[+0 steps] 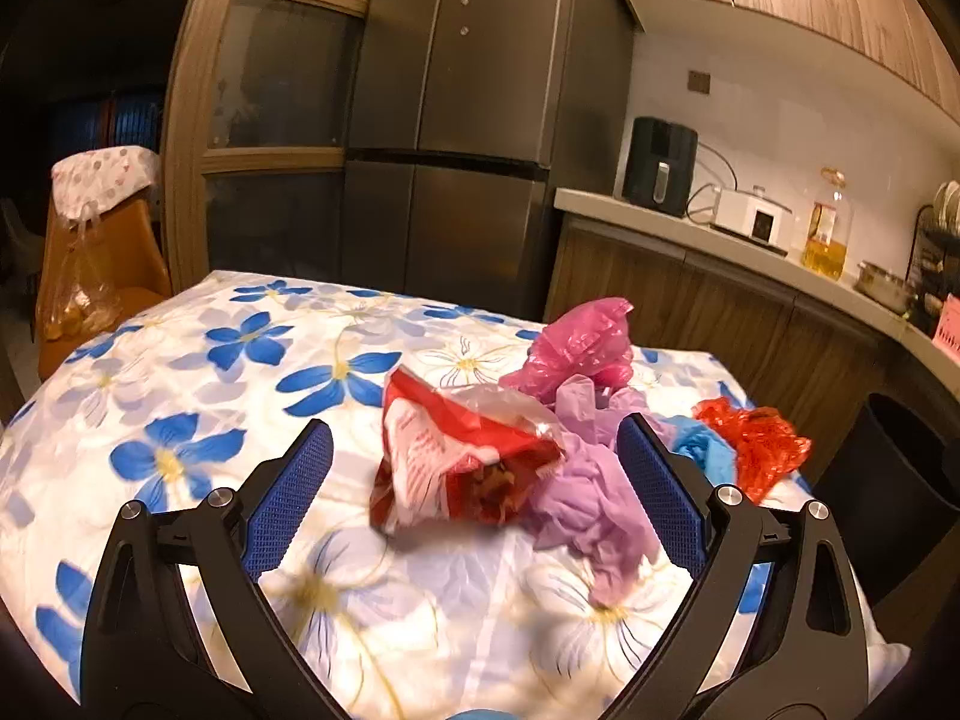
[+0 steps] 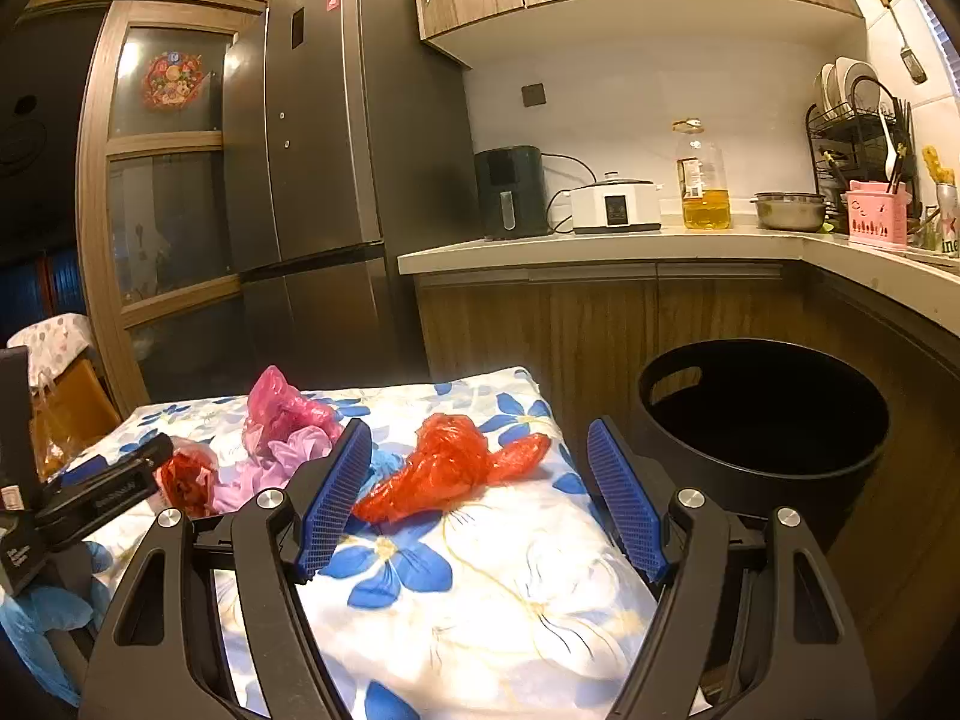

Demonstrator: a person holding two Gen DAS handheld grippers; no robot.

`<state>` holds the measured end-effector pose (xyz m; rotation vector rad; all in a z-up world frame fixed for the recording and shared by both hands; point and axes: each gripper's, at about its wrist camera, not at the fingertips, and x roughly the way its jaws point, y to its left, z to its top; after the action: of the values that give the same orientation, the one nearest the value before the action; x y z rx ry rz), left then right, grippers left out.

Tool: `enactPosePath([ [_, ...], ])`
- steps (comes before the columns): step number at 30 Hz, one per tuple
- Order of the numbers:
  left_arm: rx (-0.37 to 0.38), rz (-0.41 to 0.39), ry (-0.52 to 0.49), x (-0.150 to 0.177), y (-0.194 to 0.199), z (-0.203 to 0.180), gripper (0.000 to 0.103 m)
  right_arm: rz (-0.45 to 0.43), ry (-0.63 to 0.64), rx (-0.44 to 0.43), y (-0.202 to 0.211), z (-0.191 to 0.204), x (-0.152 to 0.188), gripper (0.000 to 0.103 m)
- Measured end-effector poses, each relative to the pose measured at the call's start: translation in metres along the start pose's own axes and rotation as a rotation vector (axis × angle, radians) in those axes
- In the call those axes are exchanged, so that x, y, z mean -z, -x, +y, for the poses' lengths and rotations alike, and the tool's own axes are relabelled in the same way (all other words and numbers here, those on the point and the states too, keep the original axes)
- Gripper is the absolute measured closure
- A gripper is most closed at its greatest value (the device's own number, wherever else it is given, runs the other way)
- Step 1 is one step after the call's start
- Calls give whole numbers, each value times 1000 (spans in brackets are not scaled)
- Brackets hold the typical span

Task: Collect trash
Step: 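Move both tools back over the table toward the remaining trash, then grasp the red and white snack bag with the left tool while the right tool grasps the red plastic bag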

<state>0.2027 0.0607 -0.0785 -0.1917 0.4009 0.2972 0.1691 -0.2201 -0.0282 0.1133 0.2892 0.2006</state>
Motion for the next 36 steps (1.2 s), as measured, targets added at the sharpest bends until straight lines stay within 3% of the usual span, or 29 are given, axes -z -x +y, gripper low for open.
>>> enactPosePath([
  [3, 7, 18, -15, -1, -12, -2, 9, 7, -6, -5, -15, 4, -2, 30],
  [7, 18, 76, -31, 2, -30, -1, 29, 26, -1, -10, -37, 13, -1, 30],
  [10, 40, 87, -24, 5, -35, 3, 33, 51, 7, -5, -56, 18, 1, 30],
  [15, 70, 96, -6, 9, -38, 8, 49, 106, 1, -4, -84, 21, 6, 30],
  [22, 87, 99, 29, 11, -38, 17, 72, 170, -9, 0, -113, 22, 10, 39],
  [28, 93, 84, 75, 11, -27, 30, 80, 240, 1, 11, -130, 24, 19, 58],
  [36, 83, 42, 72, 6, -1, 34, 80, 298, 15, -6, -141, 24, 27, 81],
])
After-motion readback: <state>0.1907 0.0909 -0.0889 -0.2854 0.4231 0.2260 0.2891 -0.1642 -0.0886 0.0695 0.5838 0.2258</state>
